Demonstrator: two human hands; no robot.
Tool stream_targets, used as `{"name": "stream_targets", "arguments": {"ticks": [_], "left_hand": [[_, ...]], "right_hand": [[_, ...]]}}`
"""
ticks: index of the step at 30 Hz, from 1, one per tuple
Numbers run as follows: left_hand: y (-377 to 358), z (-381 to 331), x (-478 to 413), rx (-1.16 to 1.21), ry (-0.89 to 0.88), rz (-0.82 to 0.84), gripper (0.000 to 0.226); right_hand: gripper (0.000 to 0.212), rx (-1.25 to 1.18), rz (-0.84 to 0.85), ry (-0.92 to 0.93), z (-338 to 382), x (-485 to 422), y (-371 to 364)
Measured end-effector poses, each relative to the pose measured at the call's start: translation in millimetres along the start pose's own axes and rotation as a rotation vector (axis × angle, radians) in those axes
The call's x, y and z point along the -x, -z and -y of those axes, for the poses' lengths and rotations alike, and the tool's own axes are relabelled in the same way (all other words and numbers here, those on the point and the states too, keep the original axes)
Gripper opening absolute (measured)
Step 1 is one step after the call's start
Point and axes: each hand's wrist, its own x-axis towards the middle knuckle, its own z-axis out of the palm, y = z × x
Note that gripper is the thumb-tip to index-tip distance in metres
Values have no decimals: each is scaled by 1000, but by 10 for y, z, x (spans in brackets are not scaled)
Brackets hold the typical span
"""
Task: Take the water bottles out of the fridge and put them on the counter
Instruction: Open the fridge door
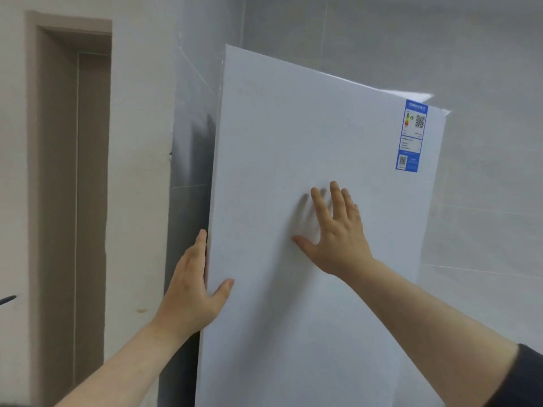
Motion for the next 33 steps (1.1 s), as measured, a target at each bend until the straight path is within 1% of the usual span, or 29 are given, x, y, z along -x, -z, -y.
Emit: {"name": "stream_targets", "arguments": {"ticks": [2,5,7,8,10,12,14,17,19,24,27,31,33], "left_hand": [[100,-215,201,-7,-42,-17,87],[240,-621,561,-81,-197,-40,71],[293,-882,850,-151,-300,-8,70],[295,-977,971,-187,-360,9,72],[297,-1241,1212,-249,-485,87,80],[287,-1530,1392,-321,-572,188,91],[264,-1784,1492,-394,-603,260,99],[233,-2163,1580,-505,-599,361,99],[190,-2371,1632,-548,-639,395,95],[27,-2909,1708,-665,-750,420,92],[-136,-3166,1701,-650,-811,471,88],[-327,-3532,1671,-676,-881,502,82],[-414,-3704,1633,-705,-937,510,81]], "right_hand": [[97,-74,43,16,61,17,283],[93,-267,93,-23,121,183,727],[89,-434,89,-73,136,356,1076],[88,-503,78,-68,158,410,1235],[87,-548,27,9,204,517,1643],[89,-533,-11,80,198,621,2032],[90,-532,-7,97,101,732,2325],[90,-504,40,147,-120,955,2737],[93,-471,57,179,-240,1080,2975],[95,-406,92,112,-607,1420,3410],[95,-323,101,64,-832,1578,3618],[93,-208,99,1,-1096,1759,3881],[92,-189,106,-46,-1209,1835,3980]]}}
